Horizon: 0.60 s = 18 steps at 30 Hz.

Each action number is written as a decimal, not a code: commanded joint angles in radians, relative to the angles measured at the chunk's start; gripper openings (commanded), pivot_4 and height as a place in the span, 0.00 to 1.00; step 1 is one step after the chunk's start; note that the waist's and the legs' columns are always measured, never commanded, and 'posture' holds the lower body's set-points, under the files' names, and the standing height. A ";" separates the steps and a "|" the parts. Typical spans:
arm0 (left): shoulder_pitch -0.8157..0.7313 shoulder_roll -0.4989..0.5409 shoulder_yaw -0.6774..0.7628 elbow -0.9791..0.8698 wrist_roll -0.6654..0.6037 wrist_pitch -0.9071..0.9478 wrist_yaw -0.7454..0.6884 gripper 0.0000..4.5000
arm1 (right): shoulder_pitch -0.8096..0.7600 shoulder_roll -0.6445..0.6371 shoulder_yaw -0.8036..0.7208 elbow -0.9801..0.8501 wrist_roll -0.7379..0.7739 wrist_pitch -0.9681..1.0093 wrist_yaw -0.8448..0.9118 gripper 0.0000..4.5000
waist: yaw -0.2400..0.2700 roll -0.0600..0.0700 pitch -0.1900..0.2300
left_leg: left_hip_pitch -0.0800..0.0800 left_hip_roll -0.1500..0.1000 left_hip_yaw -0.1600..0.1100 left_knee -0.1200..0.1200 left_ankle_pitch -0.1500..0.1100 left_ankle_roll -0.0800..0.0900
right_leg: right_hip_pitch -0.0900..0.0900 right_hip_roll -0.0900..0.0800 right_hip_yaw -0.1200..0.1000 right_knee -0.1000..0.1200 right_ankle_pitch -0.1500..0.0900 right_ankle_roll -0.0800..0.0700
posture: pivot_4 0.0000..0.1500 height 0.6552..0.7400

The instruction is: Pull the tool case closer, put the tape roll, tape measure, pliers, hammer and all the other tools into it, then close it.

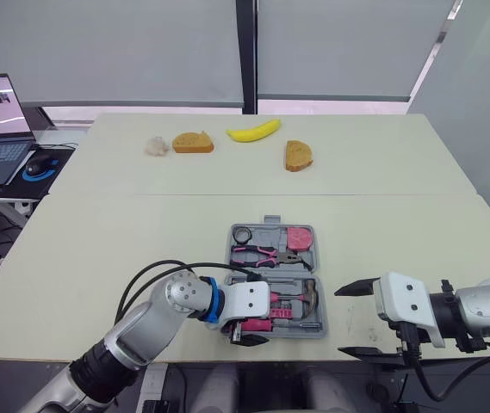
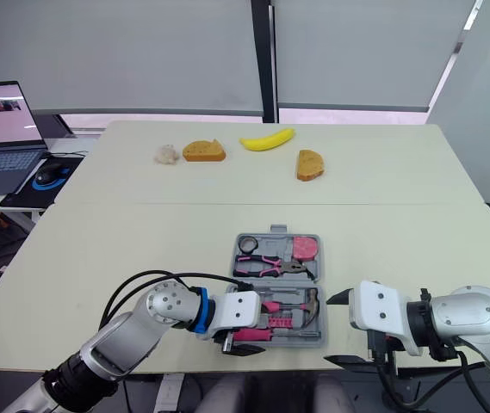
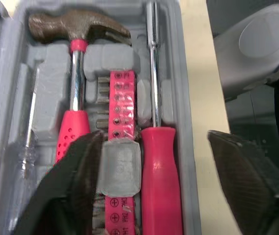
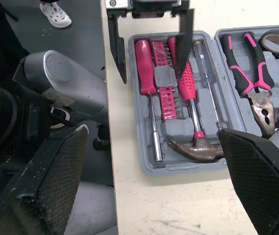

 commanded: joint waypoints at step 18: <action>-0.002 0.044 0.056 0.082 -0.107 -0.201 -0.152 0.01 | -0.019 0.009 0.017 -0.015 0.000 -0.010 -0.024 1.00 | -0.002 0.000 0.000 | 0.000 0.000 0.000 0.000 0.000 0.000 | 0.000 0.000 0.000 0.000 0.000 0.000 | 1.00 1.00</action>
